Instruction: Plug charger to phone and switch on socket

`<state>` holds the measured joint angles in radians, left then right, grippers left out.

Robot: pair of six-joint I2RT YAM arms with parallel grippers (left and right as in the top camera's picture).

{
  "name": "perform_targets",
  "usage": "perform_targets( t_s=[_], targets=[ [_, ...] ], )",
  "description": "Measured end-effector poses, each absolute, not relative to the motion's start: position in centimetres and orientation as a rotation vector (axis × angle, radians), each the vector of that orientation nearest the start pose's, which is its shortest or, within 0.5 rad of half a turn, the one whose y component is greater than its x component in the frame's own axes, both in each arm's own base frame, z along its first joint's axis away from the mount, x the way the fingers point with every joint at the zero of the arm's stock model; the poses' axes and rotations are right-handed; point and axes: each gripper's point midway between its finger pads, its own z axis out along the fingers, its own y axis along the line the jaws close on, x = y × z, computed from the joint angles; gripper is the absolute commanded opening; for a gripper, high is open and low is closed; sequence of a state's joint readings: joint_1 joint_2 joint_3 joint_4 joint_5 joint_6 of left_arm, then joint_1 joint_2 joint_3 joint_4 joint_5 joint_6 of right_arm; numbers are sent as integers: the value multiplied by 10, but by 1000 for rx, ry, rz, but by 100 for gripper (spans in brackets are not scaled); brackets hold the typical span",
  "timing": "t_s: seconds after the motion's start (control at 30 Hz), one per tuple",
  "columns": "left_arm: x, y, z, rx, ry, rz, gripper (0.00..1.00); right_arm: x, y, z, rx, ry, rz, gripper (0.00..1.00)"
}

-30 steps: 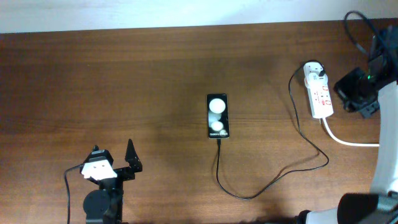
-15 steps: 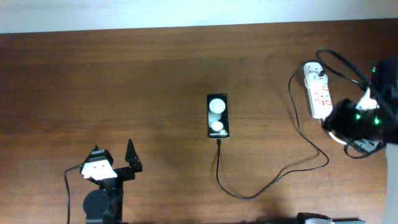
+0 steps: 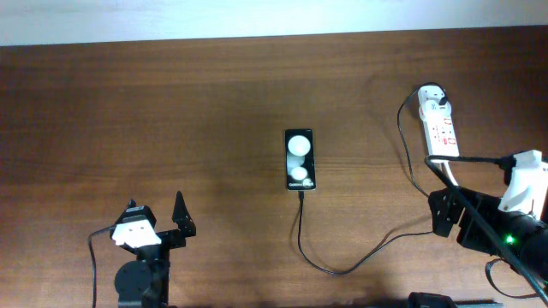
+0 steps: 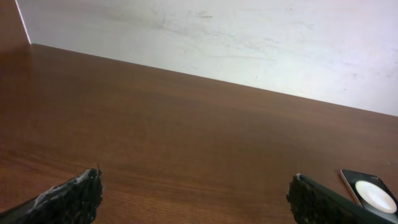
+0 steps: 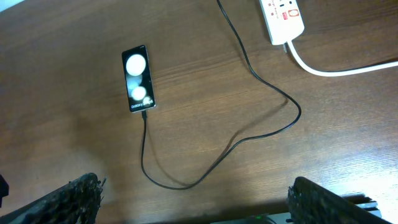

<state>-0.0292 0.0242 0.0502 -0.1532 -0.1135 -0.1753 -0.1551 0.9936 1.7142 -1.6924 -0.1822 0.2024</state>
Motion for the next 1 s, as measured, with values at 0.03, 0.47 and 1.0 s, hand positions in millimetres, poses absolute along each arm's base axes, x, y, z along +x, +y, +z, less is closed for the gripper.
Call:
perform_targets(
  t_s=[0.03, 0.47, 1.0],
  targets=[
    [243, 12, 155, -208, 1684, -57, 99, 160, 6, 341, 381, 2508, 250, 99],
    [246, 12, 160, -204, 1630, -65, 99, 140, 10, 351, 358, 2427, 245, 99],
    [245, 12, 162, -204, 1623, -66, 99, 38, 52, 347, -106, 2097, 228, 99]
  ],
)
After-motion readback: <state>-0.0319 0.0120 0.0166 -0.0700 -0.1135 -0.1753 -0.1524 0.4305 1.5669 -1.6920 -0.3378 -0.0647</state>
